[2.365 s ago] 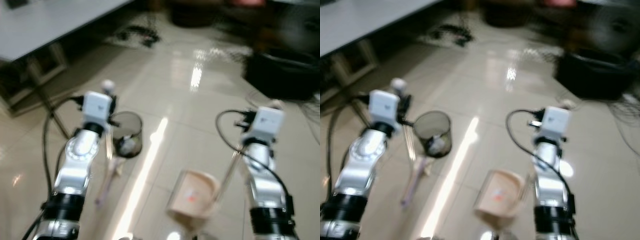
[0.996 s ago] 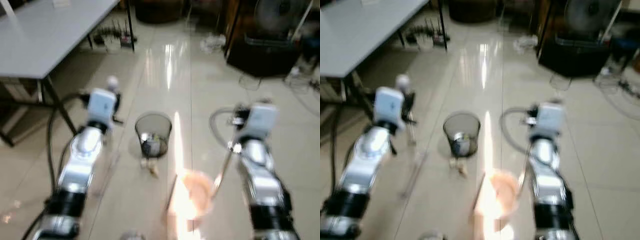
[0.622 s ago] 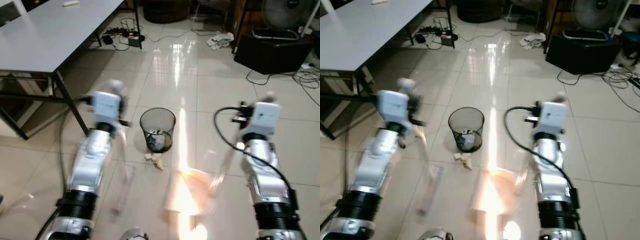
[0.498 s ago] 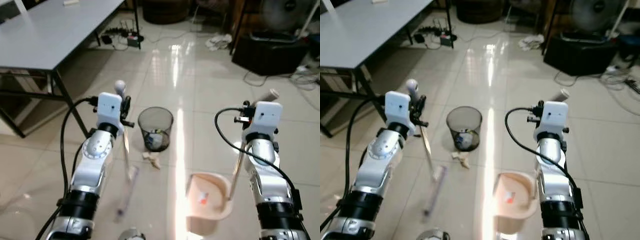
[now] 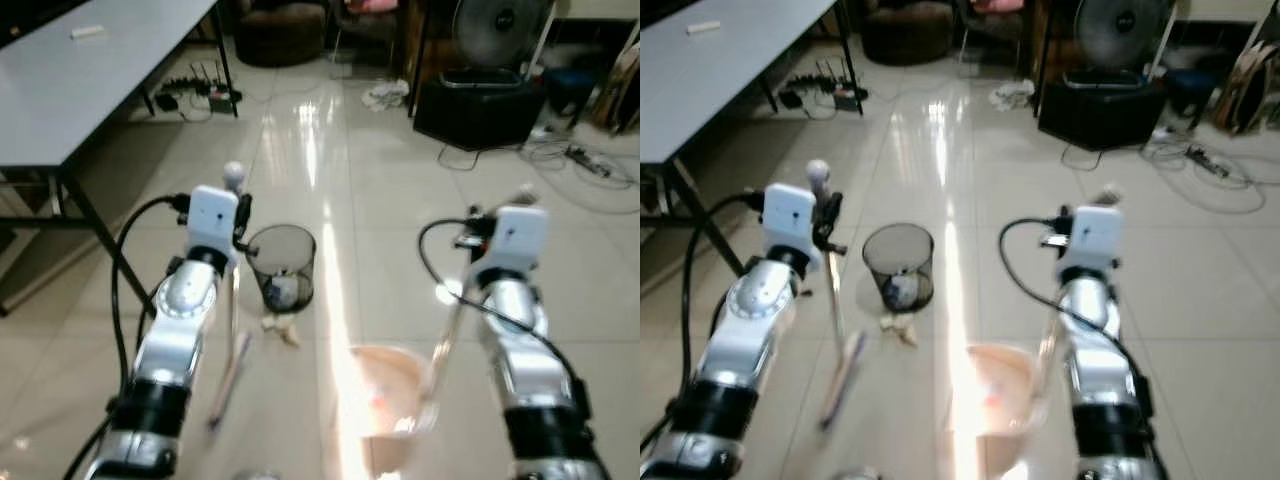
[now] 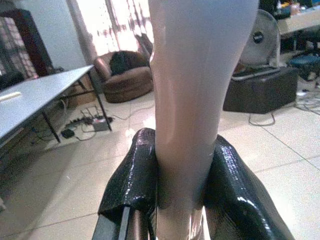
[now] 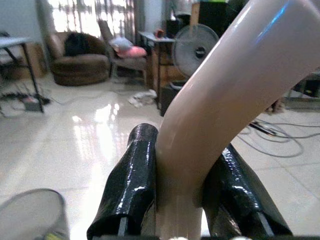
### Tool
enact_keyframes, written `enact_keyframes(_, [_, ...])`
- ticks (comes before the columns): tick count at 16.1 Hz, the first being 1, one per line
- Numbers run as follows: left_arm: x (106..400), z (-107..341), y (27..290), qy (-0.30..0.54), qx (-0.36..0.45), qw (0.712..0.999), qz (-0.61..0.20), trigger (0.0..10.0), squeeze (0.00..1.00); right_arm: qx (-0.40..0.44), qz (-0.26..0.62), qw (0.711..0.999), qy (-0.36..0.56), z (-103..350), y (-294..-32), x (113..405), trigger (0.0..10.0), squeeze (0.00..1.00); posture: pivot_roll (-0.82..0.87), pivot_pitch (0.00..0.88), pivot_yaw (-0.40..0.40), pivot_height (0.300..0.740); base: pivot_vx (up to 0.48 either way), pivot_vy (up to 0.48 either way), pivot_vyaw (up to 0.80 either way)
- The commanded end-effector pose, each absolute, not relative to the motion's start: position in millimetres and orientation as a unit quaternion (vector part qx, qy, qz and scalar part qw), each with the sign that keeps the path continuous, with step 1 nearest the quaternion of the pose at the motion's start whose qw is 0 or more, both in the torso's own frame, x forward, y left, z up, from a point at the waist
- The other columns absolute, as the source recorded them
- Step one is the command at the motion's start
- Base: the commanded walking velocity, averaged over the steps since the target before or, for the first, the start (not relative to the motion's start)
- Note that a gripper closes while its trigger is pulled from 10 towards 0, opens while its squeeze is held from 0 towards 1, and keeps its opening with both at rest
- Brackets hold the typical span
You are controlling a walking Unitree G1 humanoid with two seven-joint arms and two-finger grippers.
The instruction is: Sweep floor
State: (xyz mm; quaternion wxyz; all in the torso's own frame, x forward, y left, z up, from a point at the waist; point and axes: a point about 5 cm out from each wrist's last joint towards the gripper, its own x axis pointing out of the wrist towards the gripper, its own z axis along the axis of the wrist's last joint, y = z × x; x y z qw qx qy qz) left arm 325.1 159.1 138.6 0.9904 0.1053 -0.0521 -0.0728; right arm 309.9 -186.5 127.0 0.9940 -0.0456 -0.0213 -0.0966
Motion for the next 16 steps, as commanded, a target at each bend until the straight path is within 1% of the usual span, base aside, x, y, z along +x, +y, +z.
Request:
enact_keyframes(1, [328.1,149.3,158.7,-0.076,0.118,0.987,-0.075,10.0,0.0,-0.045,-0.092,0.994,-0.043,137.2,-182.5,313.4,10.0,0.0,0.02,0.028,0.046,0.74,0.368,0.0,0.0])
enact_keyframes(7, [327.9,148.7,160.4,-0.078,0.119,0.988,-0.066,10.0,0.0,-0.054,-0.086,0.994,-0.045,137.6,-183.8,313.7,10.0,0.0,0.02,0.032,0.046,0.74,0.372,0.0,0.0])
enact_keyframes(10, [327.9,148.9,162.4,-0.078,0.123,0.987,-0.061,10.0,0.0,-0.082,-0.067,0.994,-0.041,137.4,-181.4,313.6,10.0,0.0,0.02,0.036,0.045,0.74,0.376,0.0,0.0])
enact_keyframes(13, [327.6,148.8,163.4,-0.078,0.125,0.987,-0.059,10.0,0.0,-0.081,-0.068,0.994,-0.042,137.0,-180.6,313.4,10.0,0.0,0.02,0.039,0.045,0.74,0.376,0.0,0.74])
enact_keyframes(16, [327.2,149.1,165.0,-0.078,0.131,0.987,-0.058,10.0,0.0,-0.062,-0.068,0.995,-0.034,132.5,-180.6,311.7,10.0,0.0,0.03,0.041,0.043,0.74,0.376,0.0,0.0])
